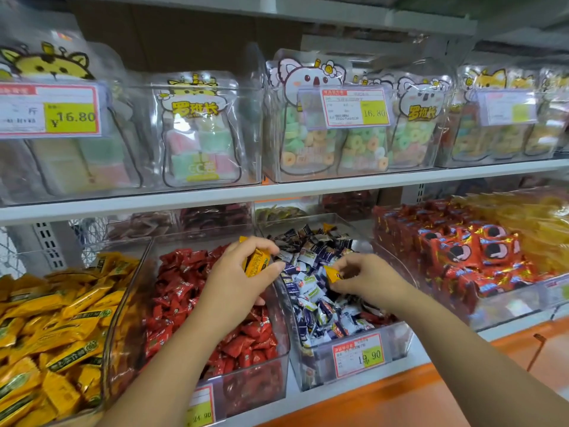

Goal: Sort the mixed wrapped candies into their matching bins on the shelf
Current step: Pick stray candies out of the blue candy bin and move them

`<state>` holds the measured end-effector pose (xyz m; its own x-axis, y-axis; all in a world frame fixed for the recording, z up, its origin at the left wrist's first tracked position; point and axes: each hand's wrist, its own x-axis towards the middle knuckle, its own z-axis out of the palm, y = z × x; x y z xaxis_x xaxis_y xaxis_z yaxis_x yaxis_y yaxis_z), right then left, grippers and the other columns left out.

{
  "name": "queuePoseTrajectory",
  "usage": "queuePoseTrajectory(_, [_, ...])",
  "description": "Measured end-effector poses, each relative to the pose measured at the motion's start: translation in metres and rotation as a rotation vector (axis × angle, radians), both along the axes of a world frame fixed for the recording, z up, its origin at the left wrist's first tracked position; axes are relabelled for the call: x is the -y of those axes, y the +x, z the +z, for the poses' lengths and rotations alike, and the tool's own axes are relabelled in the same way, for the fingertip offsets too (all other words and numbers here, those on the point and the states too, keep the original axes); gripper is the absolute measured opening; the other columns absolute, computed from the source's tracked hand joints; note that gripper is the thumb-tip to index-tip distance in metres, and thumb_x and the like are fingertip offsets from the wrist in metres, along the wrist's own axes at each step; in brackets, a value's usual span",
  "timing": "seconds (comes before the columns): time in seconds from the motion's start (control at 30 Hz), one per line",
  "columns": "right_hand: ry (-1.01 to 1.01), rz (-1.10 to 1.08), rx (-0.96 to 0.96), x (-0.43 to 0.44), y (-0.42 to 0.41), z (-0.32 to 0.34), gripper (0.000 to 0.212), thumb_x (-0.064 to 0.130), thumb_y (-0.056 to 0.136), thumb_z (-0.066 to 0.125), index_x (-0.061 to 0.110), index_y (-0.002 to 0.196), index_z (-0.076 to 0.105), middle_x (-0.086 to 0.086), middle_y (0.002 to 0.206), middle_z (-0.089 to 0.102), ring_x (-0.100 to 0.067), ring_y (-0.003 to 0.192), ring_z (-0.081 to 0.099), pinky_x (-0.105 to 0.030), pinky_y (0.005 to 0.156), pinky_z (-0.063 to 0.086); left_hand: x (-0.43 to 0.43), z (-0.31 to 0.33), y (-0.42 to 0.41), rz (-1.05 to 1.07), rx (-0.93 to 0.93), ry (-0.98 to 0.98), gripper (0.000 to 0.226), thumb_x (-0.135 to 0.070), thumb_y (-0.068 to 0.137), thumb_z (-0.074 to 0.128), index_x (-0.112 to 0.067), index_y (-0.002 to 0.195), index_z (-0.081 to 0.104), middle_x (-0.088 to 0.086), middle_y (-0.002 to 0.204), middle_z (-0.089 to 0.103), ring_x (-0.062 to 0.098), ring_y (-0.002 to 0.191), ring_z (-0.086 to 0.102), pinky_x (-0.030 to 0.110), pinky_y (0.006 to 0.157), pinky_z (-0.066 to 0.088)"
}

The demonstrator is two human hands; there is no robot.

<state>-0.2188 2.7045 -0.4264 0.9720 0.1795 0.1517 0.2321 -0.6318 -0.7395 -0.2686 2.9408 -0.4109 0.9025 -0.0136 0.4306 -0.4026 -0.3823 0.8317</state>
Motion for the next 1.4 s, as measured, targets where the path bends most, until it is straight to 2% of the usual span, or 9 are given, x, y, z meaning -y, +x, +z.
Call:
queuePoseTrajectory(0.33, [0.529, 0.304, -0.138, -0.036, -0.036, 0.038, 0.023, 0.004, 0.088, 0.065, 0.007, 0.111, 0.062, -0.004, 0.086, 0.072, -0.018, 0.078, 0.069, -0.025, 0.073, 0.055, 0.013, 0.011, -0.007, -0.083, -0.034, -0.013, 0.067, -0.032, 0.072, 0.082, -0.056, 0.123, 0.046, -0.014, 0.108, 0.062, 0.004, 0.073, 0.064, 0.024, 0.057, 0.056])
queuePoseTrajectory(0.5, [0.683, 0.26, -0.146, -0.053, -0.038, 0.031, 0.015, 0.0, 0.084, 0.067, 0.006, 0.098, 0.07, -0.013, 0.086, 0.064, -0.02, 0.073, 0.067, -0.025, 0.071, 0.055, 0.003, 0.007, -0.001, -0.114, -0.04, -0.03, 0.099, -0.033, 0.066, 0.087, -0.05, 0.143, 0.027, -0.012, 0.126, 0.06, -0.001, 0.11, 0.059, 0.011, 0.087, 0.045])
queuePoseTrajectory(0.67, [0.755, 0.304, -0.272, -0.051, -0.035, 0.036, 0.026, -0.004, 0.091, 0.056, 0.007, 0.113, 0.064, -0.016, 0.095, 0.072, -0.025, 0.086, 0.07, -0.027, 0.079, 0.058, -0.001, 0.005, -0.002, -0.115, -0.043, -0.011, 0.077, -0.017, 0.076, 0.08, -0.041, 0.138, 0.042, -0.009, 0.11, 0.067, -0.004, 0.079, 0.064, 0.013, 0.07, 0.047])
queuePoseTrajectory(0.8, [0.094, 0.212, -0.026, -0.023, -0.027, 0.051, 0.015, 0.022, 0.09, 0.065, 0.027, 0.104, 0.07, 0.01, 0.104, 0.071, -0.006, 0.099, 0.064, -0.018, 0.084, 0.049, -0.003, 0.005, -0.002, -0.002, -0.024, -0.059, 0.052, -0.018, 0.081, 0.075, -0.043, 0.122, 0.053, -0.009, 0.096, 0.064, -0.002, 0.063, 0.059, 0.022, 0.055, 0.053])
queuePoseTrajectory(0.9, [-0.273, 0.398, -0.159, -0.028, -0.029, 0.034, 0.024, 0.036, 0.084, 0.071, 0.042, 0.107, 0.066, 0.02, 0.138, 0.044, 0.003, 0.125, 0.039, -0.011, 0.099, 0.03, -0.003, 0.002, -0.002, -0.008, -0.019, -0.086, 0.044, -0.018, 0.083, 0.074, -0.045, 0.112, 0.054, -0.006, 0.093, 0.064, 0.003, 0.062, 0.062, 0.017, 0.052, 0.05])
queuePoseTrajectory(1.03, [-0.601, 0.301, -0.012, -0.036, -0.01, 0.003, 0.028, 0.054, 0.08, 0.068, 0.059, 0.105, 0.056, 0.017, 0.159, 0.001, -0.019, 0.146, -0.012, -0.054, 0.117, -0.004, -0.001, 0.0, 0.0, 0.005, -0.002, -0.12, 0.04, -0.017, 0.083, 0.072, -0.043, 0.109, 0.056, -0.007, 0.087, 0.066, 0.007, 0.062, 0.061, 0.019, 0.053, 0.051])
queuePoseTrajectory(1.27, [-0.67, 0.126, 0.0, -0.004, -0.003, 0.029, 0.034, 0.05, 0.086, 0.063, 0.045, 0.12, 0.062, 0.008, 0.153, 0.032, -0.024, 0.141, 0.023, -0.043, 0.111, 0.027, -0.002, -0.007, 0.005, 0.016, -0.025, -0.187, 0.037, -0.015, 0.086, 0.07, -0.042, 0.107, 0.056, -0.006, 0.09, 0.071, 0.006, 0.074, 0.068, 0.017, 0.054, 0.05])
queuePoseTrajectory(1.33, [-0.547, 0.177, 0.099, -0.016, -0.008, 0.038, 0.021, 0.04, 0.089, 0.064, 0.03, 0.105, 0.072, 0.009, 0.123, 0.064, -0.007, 0.105, 0.058, -0.021, 0.085, 0.047, -0.001, -0.007, 0.006, 0.017, -0.018, -0.178, 0.038, -0.016, 0.085, 0.07, -0.044, 0.106, 0.056, -0.005, 0.09, 0.07, 0.009, 0.075, 0.068, 0.017, 0.054, 0.05])
queuePoseTrajectory(1.4, [-0.513, 0.269, 0.098, -0.037, -0.015, 0.037, 0.016, 0.031, 0.089, 0.066, 0.02, 0.097, 0.075, 0.009, 0.101, 0.072, 0.0, 0.078, 0.061, -0.011, 0.066, 0.043, 0.0, -0.007, 0.008, 0.026, 0.004, -0.154, 0.04, -0.016, 0.084, 0.071, -0.047, 0.104, 0.056, -0.002, 0.089, 0.069, 0.015, 0.075, 0.066, 0.017, 0.055, 0.051])
